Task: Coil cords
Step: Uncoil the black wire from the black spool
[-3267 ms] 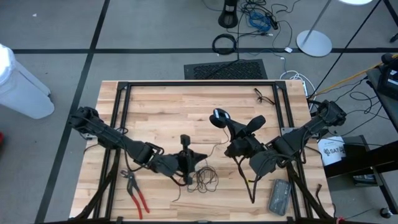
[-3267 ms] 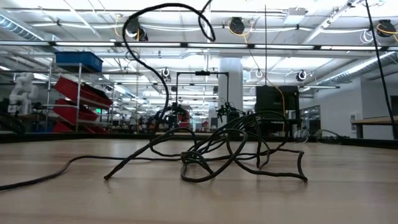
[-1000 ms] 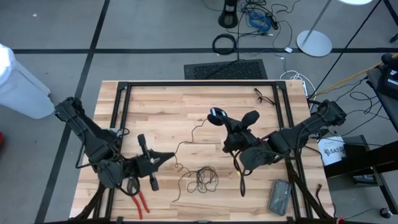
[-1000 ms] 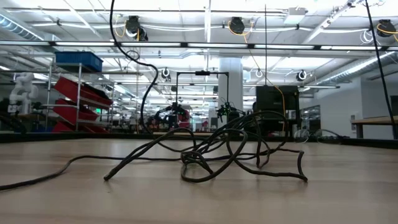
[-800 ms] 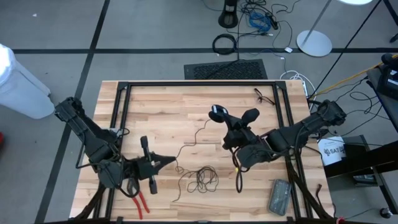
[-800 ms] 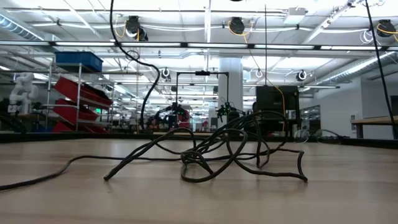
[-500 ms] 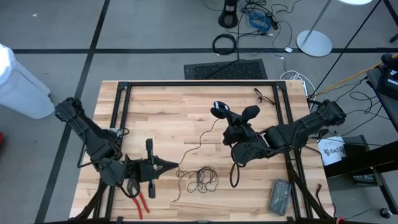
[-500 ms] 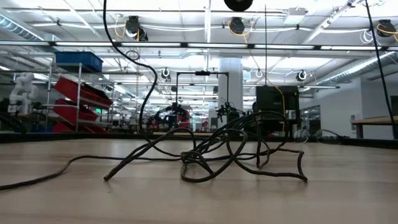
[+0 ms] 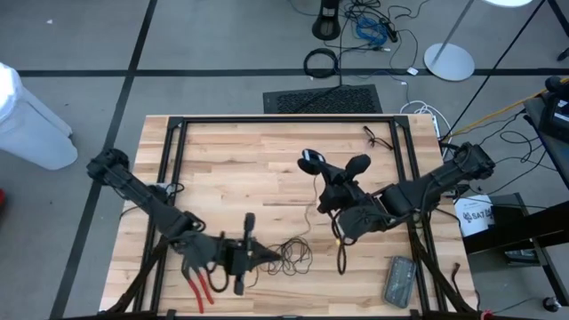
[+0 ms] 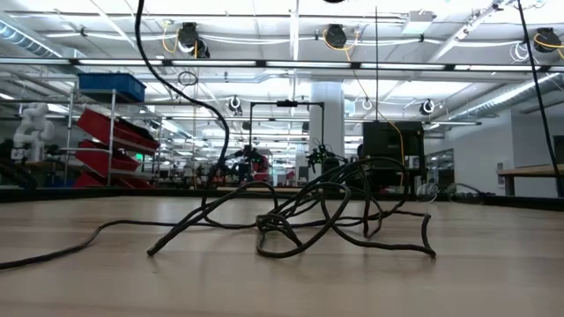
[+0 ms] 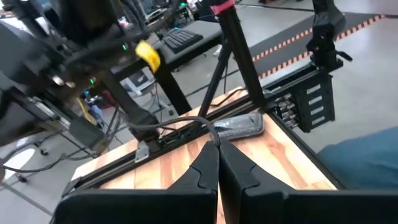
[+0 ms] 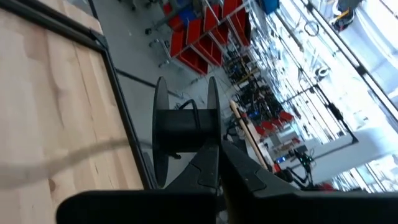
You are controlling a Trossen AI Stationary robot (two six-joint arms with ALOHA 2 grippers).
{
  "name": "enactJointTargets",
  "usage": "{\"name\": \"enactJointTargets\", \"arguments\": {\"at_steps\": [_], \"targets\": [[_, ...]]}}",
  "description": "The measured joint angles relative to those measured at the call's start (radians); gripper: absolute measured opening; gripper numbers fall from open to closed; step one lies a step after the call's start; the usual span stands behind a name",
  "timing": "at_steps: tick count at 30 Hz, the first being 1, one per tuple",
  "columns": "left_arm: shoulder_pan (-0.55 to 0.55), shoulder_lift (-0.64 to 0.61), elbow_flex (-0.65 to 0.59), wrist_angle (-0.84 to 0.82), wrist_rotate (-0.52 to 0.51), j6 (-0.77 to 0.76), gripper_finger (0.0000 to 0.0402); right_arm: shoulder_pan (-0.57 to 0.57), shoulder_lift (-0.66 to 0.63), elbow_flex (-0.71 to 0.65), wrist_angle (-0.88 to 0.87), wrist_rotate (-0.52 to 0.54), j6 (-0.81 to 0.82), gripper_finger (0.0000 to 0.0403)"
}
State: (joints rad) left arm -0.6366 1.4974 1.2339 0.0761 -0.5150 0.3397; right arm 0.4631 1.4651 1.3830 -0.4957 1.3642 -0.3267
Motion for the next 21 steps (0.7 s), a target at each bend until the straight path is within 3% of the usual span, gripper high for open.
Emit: {"name": "enactJointTargets", "arguments": {"at_steps": [12, 17, 21], "targets": [[0.115, 0.111, 0.000, -0.014, 0.036, 0.007, 0.0000, 0.067, 0.000, 0.000, 0.201, 0.000, -0.189, 0.0000], [0.142, 0.117, 0.000, -0.066, -0.071, -0.007, 0.0000, 0.088, 0.000, 0.000, 0.256, 0.000, -0.241, 0.0000], [0.150, 0.110, -0.001, -0.138, -0.235, -0.041, 0.0000, 0.104, 0.000, 0.000, 0.311, -0.001, -0.285, 0.0000]]}}
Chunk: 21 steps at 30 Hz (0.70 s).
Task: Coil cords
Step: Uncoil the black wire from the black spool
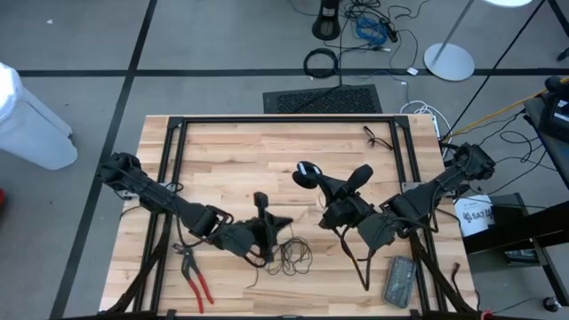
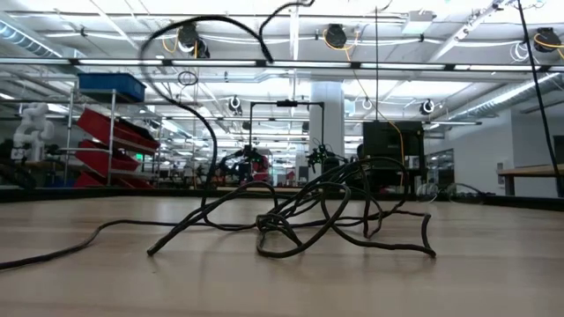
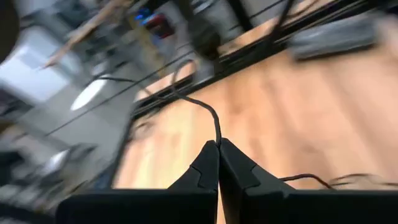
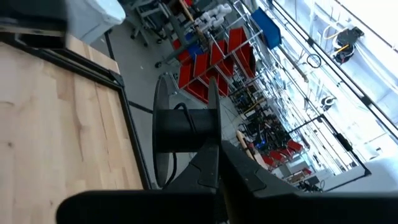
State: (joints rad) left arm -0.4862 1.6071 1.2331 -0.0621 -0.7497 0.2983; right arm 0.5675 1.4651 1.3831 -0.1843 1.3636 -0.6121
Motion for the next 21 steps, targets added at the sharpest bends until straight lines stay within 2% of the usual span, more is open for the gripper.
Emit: {"name": "enactJointTargets", "arguments": {"at_steps": [3, 7, 9, 15, 21], "targets": [[-0.004, -0.013, 0.000, -0.050, -0.167, -0.008, 0.0000, 0.014, 0.000, 0.000, 0.021, 0.000, -0.024, 0.0000], [-0.011, -0.052, 0.000, -0.123, -0.465, -0.144, 0.0000, 0.027, 0.000, 0.000, 0.034, 0.001, -0.048, 0.0000], [-0.018, -0.090, 0.000, -0.190, -0.534, -0.199, 0.0000, 0.030, 0.000, 0.000, 0.035, 0.000, -0.056, 0.0000], [-0.074, -0.207, -0.001, -0.360, -0.563, -0.381, 0.0000, 0.030, 0.000, 0.000, 0.033, 0.000, -0.058, 0.0000], [-0.182, -0.304, -0.001, -0.393, -0.593, -0.424, 0.0000, 0.027, 0.000, 0.000, -0.001, 0.000, -0.036, 0.0000]]}}
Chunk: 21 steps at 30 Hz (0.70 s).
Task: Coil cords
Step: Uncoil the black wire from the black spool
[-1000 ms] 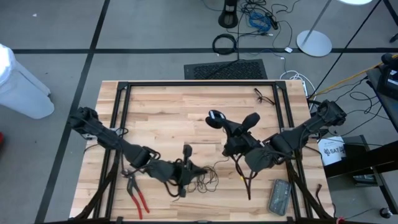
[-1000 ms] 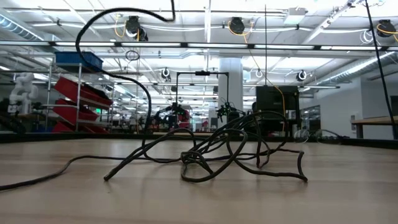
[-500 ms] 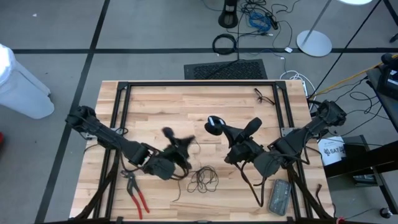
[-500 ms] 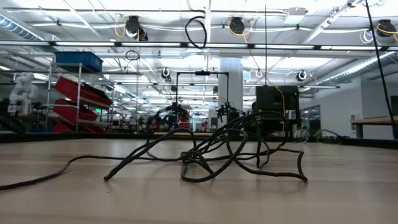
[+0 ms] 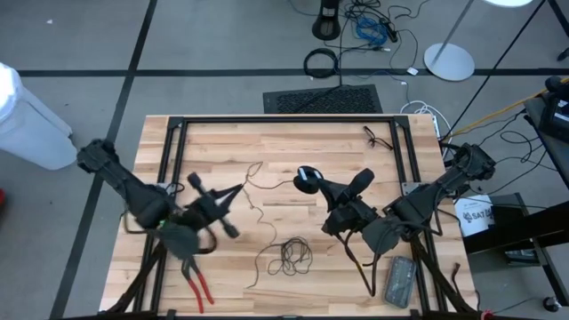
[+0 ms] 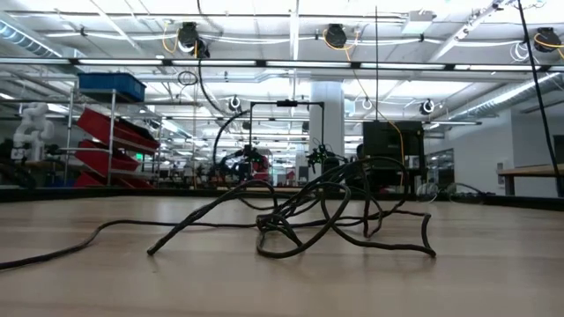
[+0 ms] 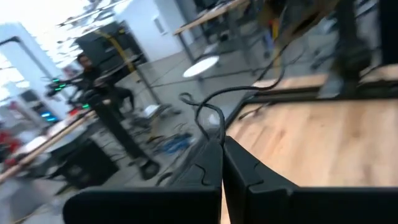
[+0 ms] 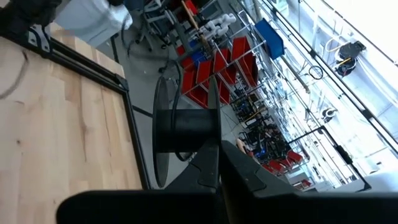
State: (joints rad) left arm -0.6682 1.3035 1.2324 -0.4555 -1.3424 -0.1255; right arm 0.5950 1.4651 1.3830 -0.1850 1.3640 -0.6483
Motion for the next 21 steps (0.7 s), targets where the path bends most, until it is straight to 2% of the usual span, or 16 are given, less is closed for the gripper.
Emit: {"name": "enactJointTargets", "arguments": {"at_steps": [6, 12, 15, 21], "targets": [[-0.105, -0.037, 0.000, 0.057, 0.015, 0.029, 0.0000, -0.028, 0.000, 0.000, -0.068, 0.000, 0.063, 0.0000], [-0.141, -0.040, 0.000, 0.205, 0.204, 0.154, 0.0000, -0.062, 0.000, 0.000, -0.152, 0.000, 0.145, 0.0000], [-0.141, -0.039, 0.000, 0.260, 0.302, 0.166, 0.0000, -0.077, 0.000, 0.000, -0.192, 0.000, 0.183, 0.0000], [-0.135, -0.035, 0.000, 0.276, 0.396, 0.165, 0.0000, -0.093, 0.000, 0.000, -0.232, 0.000, 0.222, 0.0000]]}}
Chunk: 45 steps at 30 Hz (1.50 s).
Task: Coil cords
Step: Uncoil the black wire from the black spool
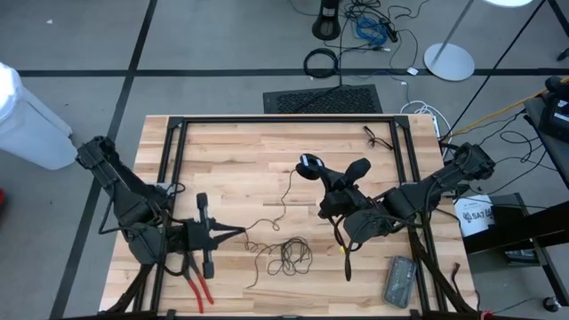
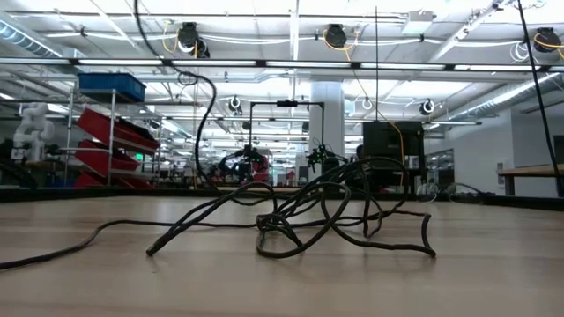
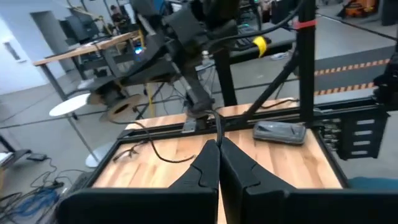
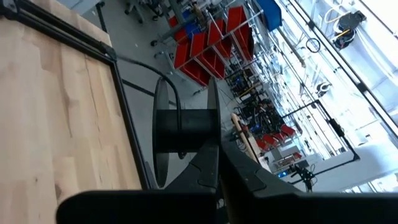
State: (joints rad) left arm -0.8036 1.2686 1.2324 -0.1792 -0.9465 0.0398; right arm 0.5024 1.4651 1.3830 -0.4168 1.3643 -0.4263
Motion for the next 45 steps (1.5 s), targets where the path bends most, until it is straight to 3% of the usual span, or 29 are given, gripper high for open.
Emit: {"name": "enactJointTargets", "arguments": {"at_steps": [6, 16, 20, 28, 36, 41, 45], "targets": [[0.025, 0.029, 0.000, 0.058, 0.052, 0.008, 0.0000, 0.003, 0.000, 0.000, 0.000, 0.069, -0.002, 0.0000], [0.092, 0.129, 0.000, 0.310, 0.456, 0.047, 0.0000, 0.010, 0.000, 0.000, -0.001, 0.107, -0.011, 0.0000], [0.104, 0.174, 0.000, 0.368, 0.527, 0.102, 0.0000, 0.014, 0.000, 0.000, -0.009, 0.174, -0.011, 0.0000], [0.148, 0.253, 0.000, 0.375, 0.534, 0.107, 0.0005, 0.035, 0.000, 0.000, -0.008, 0.207, -0.023, 0.0000], [0.190, 0.274, 0.000, 0.252, 0.577, 0.108, 0.0051, 0.038, 0.000, 0.000, -0.008, 0.206, -0.042, 0.0000], [0.190, 0.270, 0.000, 0.136, 0.494, 0.108, 0.0072, 0.038, 0.000, 0.000, -0.008, 0.206, -0.049, 0.0000], [0.184, 0.253, 0.000, -0.006, 0.325, 0.100, 0.0075, 0.038, 0.000, 0.000, -0.010, 0.206, -0.060, 0.0000]]}}
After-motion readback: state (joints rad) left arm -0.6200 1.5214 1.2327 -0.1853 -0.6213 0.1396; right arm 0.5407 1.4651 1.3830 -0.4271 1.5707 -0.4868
